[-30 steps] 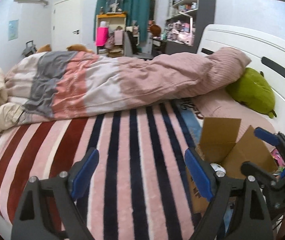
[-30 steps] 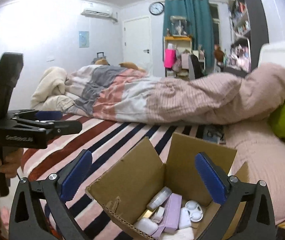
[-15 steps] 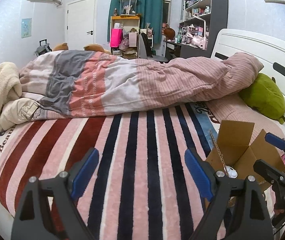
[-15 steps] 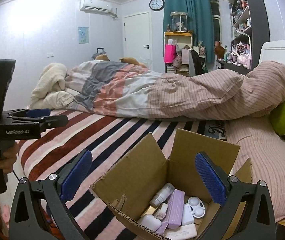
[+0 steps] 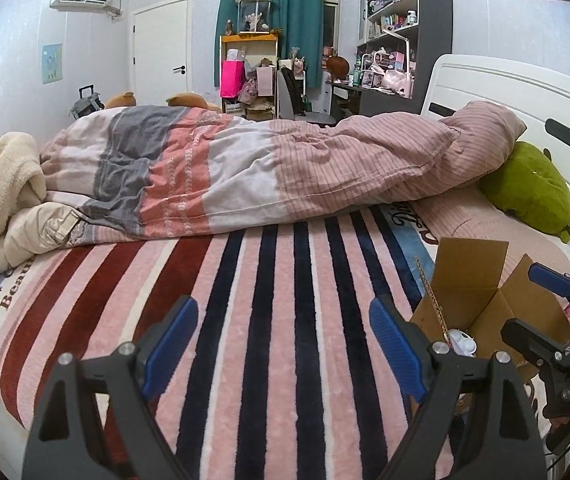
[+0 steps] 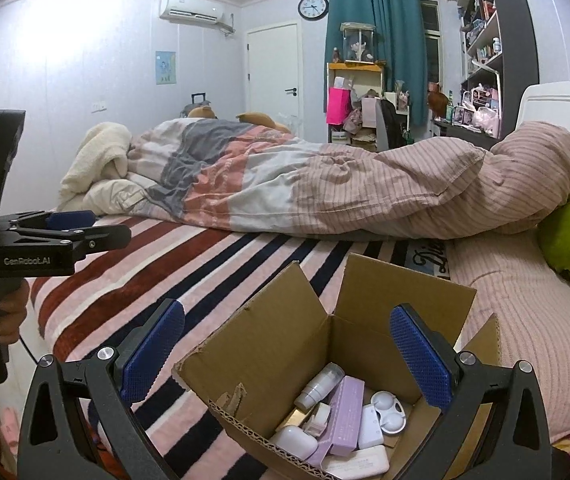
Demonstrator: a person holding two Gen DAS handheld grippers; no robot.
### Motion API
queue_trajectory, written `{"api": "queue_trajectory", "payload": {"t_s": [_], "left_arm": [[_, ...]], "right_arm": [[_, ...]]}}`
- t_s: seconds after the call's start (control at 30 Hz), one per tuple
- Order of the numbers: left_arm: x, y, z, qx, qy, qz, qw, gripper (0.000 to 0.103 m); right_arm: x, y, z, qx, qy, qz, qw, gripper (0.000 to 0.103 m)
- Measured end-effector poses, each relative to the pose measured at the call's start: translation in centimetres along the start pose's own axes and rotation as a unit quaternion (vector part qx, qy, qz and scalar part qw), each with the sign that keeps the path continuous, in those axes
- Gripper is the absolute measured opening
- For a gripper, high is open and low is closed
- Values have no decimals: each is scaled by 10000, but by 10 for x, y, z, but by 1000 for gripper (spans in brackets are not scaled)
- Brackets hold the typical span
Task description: Organize rigid objects
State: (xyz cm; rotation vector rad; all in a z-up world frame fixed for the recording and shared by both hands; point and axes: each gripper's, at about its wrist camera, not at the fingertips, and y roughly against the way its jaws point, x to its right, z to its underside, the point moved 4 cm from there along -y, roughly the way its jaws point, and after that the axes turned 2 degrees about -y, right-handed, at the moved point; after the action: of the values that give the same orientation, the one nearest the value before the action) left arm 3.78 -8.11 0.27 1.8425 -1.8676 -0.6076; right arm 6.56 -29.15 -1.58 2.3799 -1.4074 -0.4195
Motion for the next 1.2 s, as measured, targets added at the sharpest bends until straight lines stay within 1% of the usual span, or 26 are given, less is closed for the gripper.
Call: {"api": "queue_trajectory", "payload": {"t_s": [0.47,0.6,0.83,1.2], "left_arm": [[-2,-1,-1,-22,-35,44,10000,85],[-3,-2,-1,-25,-77,-44,10000,86],[1,-3,1,-49,-91,5,9999,86],[4,-4,1,-51,-97,23,9999,86]], "right_arm": [[3,0,2,-28,23,-11,10000,103],[6,-2,2,-9,42,-68,10000,103],[13,-9,1,0,49,-163,9999,103],[18,-11,3,-25,85,-155,9998,103]]}}
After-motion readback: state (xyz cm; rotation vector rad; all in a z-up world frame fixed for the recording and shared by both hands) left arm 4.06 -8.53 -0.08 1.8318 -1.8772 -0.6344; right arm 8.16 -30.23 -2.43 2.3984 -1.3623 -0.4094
